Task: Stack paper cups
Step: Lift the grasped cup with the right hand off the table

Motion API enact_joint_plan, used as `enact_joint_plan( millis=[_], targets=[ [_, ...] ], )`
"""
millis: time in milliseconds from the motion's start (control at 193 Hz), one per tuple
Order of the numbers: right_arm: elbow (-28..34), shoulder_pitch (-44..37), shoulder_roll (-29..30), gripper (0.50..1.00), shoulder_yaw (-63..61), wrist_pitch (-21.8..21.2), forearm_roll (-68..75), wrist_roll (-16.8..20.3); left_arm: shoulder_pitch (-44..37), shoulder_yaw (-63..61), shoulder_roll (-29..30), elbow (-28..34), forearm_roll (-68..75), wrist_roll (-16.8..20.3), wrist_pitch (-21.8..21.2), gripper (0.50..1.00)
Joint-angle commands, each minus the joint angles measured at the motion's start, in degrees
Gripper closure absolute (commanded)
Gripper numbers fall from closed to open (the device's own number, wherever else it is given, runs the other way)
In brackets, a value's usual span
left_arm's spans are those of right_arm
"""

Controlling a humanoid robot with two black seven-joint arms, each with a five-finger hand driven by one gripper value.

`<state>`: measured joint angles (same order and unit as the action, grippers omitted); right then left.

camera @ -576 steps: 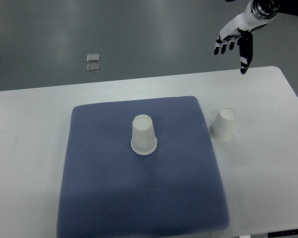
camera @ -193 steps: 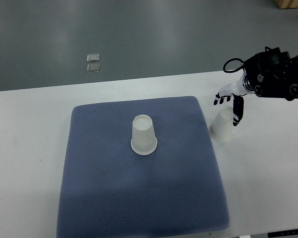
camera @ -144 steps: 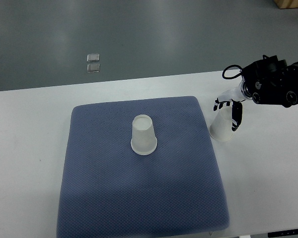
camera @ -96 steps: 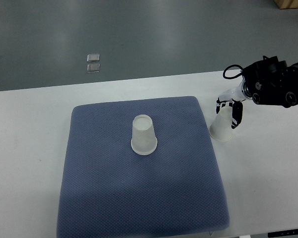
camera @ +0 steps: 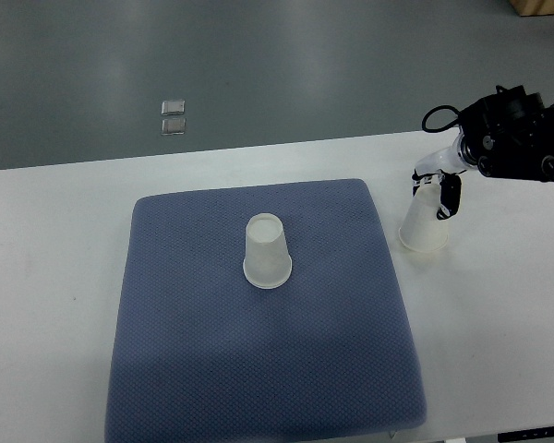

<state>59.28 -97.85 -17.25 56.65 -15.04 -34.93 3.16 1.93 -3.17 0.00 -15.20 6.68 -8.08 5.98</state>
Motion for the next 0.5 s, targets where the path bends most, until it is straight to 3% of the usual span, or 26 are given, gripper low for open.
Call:
enact_joint_plan(
  millis=[0,208,327,493],
  targets=[
    [1.1,-5.33,-1.91,0.861,-0.75,-4.12,-0.75,-0.26,0.0,0.0,0.0,0.0,0.0,-0.01,0.0,0.5],
    [6.02,-18.69,-5.25,0.854,-2.77,-12.03,-0.84,-1.58,0.0,0.0,0.0,0.0,0.0,0.08,0.0,0.5],
    [6.46,-25.28,-8.5,0.852,-7.42,-19.96,-0.84,-1.93,0.0,0.0,0.0,0.0,0.0,0.08,0.0,0.5],
    [6.55,-30.91,-12.81,0.844,-13.58,-19.96,-1.01,-2.11,0.0,0.0,0.0,0.0,0.0,0.08,-0.09,0.5]
  ],
)
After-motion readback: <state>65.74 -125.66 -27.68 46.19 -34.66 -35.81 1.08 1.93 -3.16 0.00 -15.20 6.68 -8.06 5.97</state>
